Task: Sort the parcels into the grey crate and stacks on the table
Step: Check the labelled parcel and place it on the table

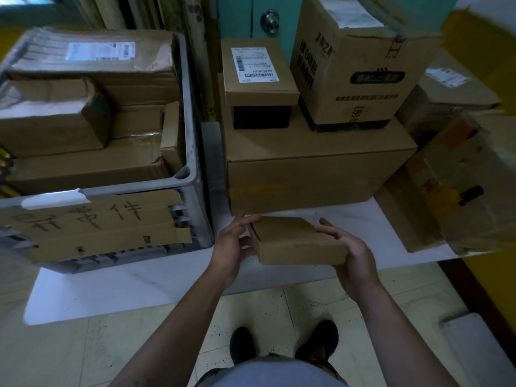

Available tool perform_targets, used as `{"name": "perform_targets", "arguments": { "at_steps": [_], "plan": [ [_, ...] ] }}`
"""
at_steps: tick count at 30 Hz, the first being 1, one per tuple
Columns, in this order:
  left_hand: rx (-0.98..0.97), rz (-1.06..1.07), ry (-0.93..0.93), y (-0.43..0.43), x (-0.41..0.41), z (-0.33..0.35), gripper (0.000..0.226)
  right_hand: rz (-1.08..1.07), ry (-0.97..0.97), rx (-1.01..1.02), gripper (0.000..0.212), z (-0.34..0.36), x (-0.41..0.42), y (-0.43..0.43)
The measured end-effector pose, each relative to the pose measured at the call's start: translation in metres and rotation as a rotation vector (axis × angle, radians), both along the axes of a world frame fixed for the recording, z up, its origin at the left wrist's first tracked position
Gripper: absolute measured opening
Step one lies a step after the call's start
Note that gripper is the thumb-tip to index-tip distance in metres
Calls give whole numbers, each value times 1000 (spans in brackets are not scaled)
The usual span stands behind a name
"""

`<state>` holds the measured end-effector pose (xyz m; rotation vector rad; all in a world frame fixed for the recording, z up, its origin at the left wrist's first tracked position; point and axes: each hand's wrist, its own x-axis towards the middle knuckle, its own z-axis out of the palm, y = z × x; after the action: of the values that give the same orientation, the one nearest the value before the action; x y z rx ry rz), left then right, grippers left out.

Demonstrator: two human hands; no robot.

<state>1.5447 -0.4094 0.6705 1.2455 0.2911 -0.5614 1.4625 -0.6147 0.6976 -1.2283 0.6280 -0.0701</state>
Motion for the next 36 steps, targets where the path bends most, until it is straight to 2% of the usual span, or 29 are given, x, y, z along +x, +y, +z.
{"name": "perform_targets", "arguments": {
  "at_steps": [2,5,8,10,12,14,21,24,26,31,34,36],
  "plan": [
    [-161,6,78,6,1,0,39,21,-9,62,36,1,0,-2],
    [-222,-79,79,12,-1,-2,43,82,-18,37,33,2,-1,-3],
    [-125,-132,-28,12,-4,-4,25,105,-24,-94,25,5,-1,-1],
    [16,-171,-133,10,-6,-7,23,80,1,-236,20,6,1,1],
    [165,-203,-226,8,-5,-9,25,22,19,-289,17,4,4,2],
    [225,-211,-261,5,-5,-7,26,1,17,-292,16,2,3,2],
    [253,-254,-243,3,-6,-3,28,-35,33,-279,10,-1,-3,-1],
    [260,-363,-193,-1,-10,-1,27,-162,77,-230,17,-2,-5,-4],
    [305,-444,-204,-7,-13,-1,27,-270,83,-120,19,1,-7,-7],
    [186,-196,-78,-28,-9,-1,27,-347,45,60,24,6,-18,-21],
    [67,-136,-33,-44,-5,3,22,-299,16,26,33,6,-28,-33],
    [27,-133,-30,-57,-4,9,20,-264,2,-7,49,6,-35,-44]
  ]
}}
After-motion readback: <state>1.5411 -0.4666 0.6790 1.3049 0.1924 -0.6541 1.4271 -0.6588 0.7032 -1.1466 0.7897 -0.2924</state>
